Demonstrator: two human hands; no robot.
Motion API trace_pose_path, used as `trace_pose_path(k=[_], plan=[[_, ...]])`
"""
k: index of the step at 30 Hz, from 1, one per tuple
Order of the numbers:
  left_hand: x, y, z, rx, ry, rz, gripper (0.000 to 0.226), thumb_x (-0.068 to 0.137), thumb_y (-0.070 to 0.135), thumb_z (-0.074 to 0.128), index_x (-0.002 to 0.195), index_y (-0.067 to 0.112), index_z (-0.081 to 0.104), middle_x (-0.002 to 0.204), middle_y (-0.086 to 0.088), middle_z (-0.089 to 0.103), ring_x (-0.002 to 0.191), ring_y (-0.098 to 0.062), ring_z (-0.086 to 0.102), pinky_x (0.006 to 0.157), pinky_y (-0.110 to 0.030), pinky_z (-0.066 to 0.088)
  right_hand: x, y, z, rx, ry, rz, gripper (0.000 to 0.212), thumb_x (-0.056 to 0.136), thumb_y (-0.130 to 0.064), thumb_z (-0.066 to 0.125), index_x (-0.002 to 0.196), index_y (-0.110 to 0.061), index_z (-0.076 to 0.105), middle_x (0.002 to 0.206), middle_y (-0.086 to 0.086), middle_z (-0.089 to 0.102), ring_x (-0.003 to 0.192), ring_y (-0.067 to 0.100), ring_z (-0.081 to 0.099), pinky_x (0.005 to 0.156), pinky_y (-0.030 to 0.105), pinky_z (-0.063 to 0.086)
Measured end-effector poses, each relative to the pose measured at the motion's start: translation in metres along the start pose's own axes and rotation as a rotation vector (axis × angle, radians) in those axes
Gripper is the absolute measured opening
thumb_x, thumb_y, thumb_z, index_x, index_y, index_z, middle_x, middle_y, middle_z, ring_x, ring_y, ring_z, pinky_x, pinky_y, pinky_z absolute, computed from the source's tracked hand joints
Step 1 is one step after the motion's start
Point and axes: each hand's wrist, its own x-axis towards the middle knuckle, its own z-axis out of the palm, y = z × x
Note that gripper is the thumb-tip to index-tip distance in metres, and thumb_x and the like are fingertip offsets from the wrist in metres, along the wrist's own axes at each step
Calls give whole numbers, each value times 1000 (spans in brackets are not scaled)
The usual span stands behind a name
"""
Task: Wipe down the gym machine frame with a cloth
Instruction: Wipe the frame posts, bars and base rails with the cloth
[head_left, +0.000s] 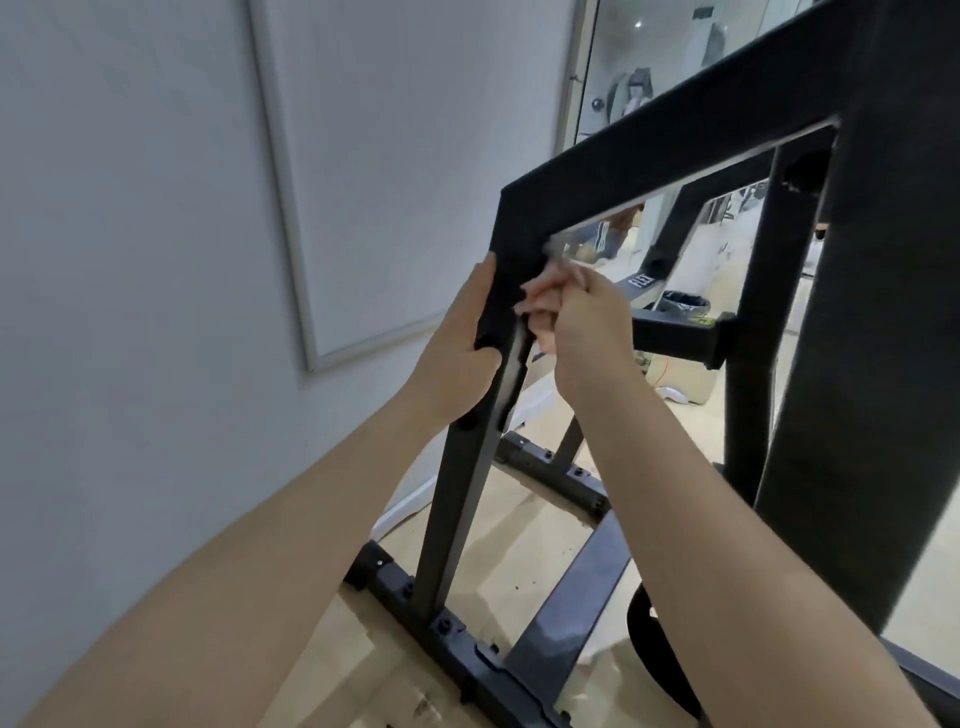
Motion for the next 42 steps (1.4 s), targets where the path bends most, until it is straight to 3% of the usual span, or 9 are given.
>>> trace_pose_path(k=[2, 10, 13, 17, 20, 24, 27, 35, 42], plan=[[9, 1, 2, 90, 0, 43, 87, 79, -13, 37, 150, 28, 9, 155, 12, 11, 141, -1, 13, 112, -18, 15, 10, -20, 3, 138, 11, -53, 38, 98, 1, 31, 71, -9, 57, 61, 5, 62, 55, 15, 55, 54, 22, 42], [17, -11, 3, 256, 0, 96, 85, 82, -13, 38, 150, 27, 7, 159, 1, -2, 145, -14, 2, 81, 16, 7, 3, -36, -4, 699, -50, -42, 36, 95, 12, 33, 70, 0, 55, 59, 12, 58, 57, 18, 53, 55, 16, 46], [16, -4, 4, 270, 1, 66, 83, 83, -14, 39, 150, 26, 9, 159, 1, 0, 145, -17, 6, 90, 11, 10, -6, -52, -24, 781, -30, -83, 36, 93, 12, 36, 68, 2, 59, 69, 13, 54, 66, 17, 51, 67, 18, 47], [6, 26, -4, 365, -17, -25, 73, 89, -8, 42, 150, 22, 17, 159, -1, 1, 145, -22, 13, 113, -28, 28, -25, -81, -40, 996, -10, 11, 15, 82, 10, 44, 82, 1, 56, 70, 6, 50, 58, 10, 46, 57, 14, 44], [-12, 60, -23, 302, -168, -161, 72, 90, -8, 38, 150, 23, 15, 159, 6, -3, 145, -13, 6, 114, -21, 14, -35, -96, -39, 1066, 151, 220, 18, 80, 12, 43, 87, 1, 55, 59, 4, 51, 45, 8, 41, 44, 13, 36], [-32, 120, -63, 94, -233, -336, 62, 92, -4, 35, 149, 20, 24, 156, 6, 19, 142, -11, 20, 108, -14, 14, -67, -133, -29, 608, 210, 584, 30, 101, 0, 34, 83, -1, 57, 55, 4, 57, 44, 7, 50, 47, 12, 42], [-43, 173, -92, -36, -211, -460, 44, 98, 7, 35, 140, 20, 42, 138, 4, 46, 128, -12, 43, 101, -19, 32, -94, -174, -23, 252, 122, 681, 26, 102, -8, 39, 95, 0, 62, 79, 13, 67, 69, 16, 63, 76, 24, 52], [-49, 321, -107, -337, -416, -456, 23, 91, 39, 55, 109, 54, 54, 111, 14, 63, 105, -7, 61, 90, -30, 52, -132, -298, -40, -89, -159, 506, 23, 99, -8, 46, 112, -3, 64, 99, 18, 70, 87, 26, 70, 70, 34, 58], [-50, 409, -57, -242, -393, -293, 43, 82, 29, 70, 122, 29, 53, 109, 10, 62, 100, -6, 61, 81, -23, 54, -151, -374, -124, -245, -113, 374, 22, 95, -16, 57, 114, -7, 61, 105, 14, 67, 93, 22, 69, 80, 34, 58]])
